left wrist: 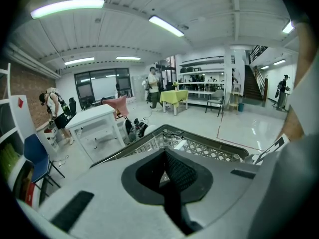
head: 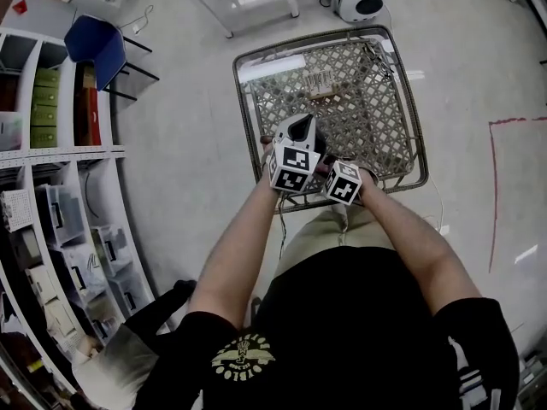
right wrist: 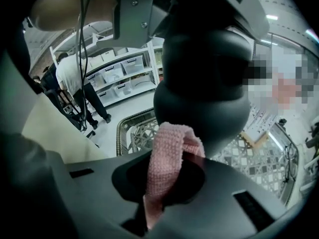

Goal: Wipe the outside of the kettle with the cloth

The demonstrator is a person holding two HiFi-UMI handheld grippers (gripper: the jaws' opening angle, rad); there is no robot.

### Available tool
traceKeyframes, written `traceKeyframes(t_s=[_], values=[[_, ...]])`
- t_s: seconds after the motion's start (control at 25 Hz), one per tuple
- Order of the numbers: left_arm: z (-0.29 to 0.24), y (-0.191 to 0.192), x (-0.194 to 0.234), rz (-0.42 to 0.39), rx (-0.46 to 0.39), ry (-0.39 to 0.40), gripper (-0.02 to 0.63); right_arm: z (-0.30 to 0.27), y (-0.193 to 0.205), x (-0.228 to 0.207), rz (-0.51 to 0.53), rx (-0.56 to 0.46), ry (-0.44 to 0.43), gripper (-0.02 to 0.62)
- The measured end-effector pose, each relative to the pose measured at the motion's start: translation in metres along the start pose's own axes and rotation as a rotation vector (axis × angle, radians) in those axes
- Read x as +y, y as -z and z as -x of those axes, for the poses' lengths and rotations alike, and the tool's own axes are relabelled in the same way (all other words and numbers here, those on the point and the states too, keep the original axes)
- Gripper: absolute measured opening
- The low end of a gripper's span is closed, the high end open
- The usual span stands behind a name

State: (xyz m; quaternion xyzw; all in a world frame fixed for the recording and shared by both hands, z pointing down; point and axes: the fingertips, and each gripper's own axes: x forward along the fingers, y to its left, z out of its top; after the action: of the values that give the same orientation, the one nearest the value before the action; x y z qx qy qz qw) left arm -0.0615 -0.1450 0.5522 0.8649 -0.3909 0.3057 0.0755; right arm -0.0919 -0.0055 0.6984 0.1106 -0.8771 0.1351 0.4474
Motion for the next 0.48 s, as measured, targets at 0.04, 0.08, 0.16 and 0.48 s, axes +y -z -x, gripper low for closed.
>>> traceKeyframes(t_s=[0.04,0.08,0.16,0.48], values=[[0.0,0.0,0.0,0.004,-0.002,0.0,-0.003,0.0,0.002,-0.003,0.001,0.005,-0.001,0.026],[0.0,0.0,0.0,0.006,-0.004,-0.001,-0.004,0.0,0.005,-0.005,0.003,0.01,-0.002,0.026],[0.001,0.0,-0.001,0.002,-0.006,-0.005,-0.003,0.0,0.01,-0.009,0.007,0.018,-0.007,0.026],[0.002,0.0,0.0,-0.004,-0.005,-0.036,-0.003,0.004,0.024,-0.035,0.049,0.056,-0.037,0.026]])
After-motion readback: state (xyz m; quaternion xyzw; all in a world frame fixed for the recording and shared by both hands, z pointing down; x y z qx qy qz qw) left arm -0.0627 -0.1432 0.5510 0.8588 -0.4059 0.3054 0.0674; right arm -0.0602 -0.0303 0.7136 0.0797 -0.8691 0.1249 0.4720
